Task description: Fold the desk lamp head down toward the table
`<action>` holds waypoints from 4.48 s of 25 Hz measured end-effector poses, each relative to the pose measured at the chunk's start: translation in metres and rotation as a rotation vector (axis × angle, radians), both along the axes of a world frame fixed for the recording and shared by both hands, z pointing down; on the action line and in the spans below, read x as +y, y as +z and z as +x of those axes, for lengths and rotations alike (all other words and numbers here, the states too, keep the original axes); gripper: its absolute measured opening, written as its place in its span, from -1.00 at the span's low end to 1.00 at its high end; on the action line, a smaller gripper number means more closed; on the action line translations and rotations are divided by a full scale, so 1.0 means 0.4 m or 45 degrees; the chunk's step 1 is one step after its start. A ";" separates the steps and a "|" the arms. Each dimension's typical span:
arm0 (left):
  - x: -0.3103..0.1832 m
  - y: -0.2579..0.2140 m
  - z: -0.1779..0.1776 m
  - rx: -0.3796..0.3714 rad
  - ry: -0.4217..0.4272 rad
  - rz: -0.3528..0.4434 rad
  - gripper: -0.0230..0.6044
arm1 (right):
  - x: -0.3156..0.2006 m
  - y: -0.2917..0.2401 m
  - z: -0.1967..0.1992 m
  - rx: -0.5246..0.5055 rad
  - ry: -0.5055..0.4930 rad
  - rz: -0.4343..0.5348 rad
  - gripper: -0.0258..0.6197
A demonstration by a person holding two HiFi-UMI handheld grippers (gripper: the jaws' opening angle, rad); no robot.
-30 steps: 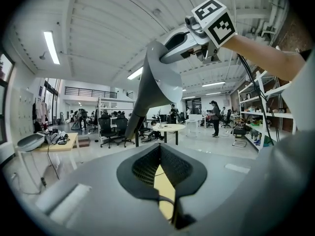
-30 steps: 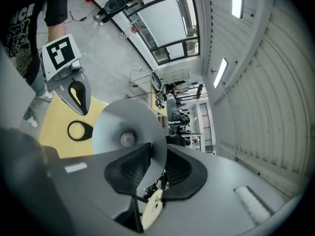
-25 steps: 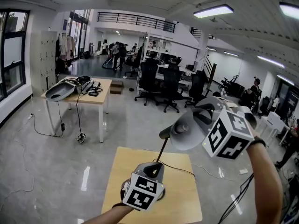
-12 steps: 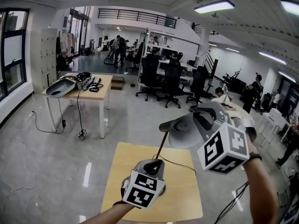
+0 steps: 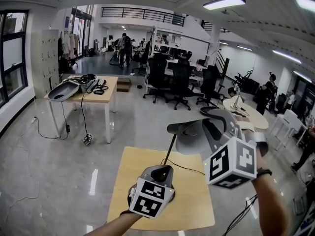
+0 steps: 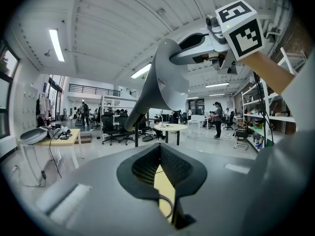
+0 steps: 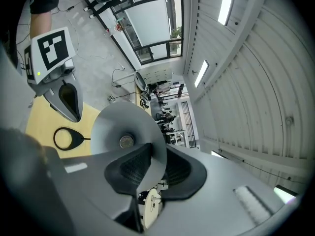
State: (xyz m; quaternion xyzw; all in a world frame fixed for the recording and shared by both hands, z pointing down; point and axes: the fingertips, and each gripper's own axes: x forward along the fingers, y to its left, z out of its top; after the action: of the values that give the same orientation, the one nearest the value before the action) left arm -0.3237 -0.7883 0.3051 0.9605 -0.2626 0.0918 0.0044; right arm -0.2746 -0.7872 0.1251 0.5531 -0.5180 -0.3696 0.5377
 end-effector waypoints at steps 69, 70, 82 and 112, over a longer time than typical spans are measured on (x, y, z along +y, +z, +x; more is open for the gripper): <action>0.326 0.303 0.511 -0.102 -0.213 -0.087 -0.86 | 0.384 0.494 0.513 -0.051 -0.160 0.188 -0.87; 0.337 0.304 0.525 -0.103 -0.215 -0.086 -0.86 | 0.394 0.504 0.527 -0.053 -0.162 0.182 -0.86; 0.411 0.261 0.610 -0.115 -0.227 -0.089 -0.86 | 0.455 0.542 0.606 -0.048 -0.181 0.132 -0.81; 0.489 0.286 0.787 -0.139 -0.311 -0.071 -0.86 | 0.486 0.733 0.791 0.024 -0.249 0.082 -0.61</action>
State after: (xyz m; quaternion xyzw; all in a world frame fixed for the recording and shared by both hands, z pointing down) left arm -0.0088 -0.5929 0.4194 0.9144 -0.3749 0.1498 0.0281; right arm 0.0418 -0.5926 0.4181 0.5133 -0.5523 -0.4420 0.4859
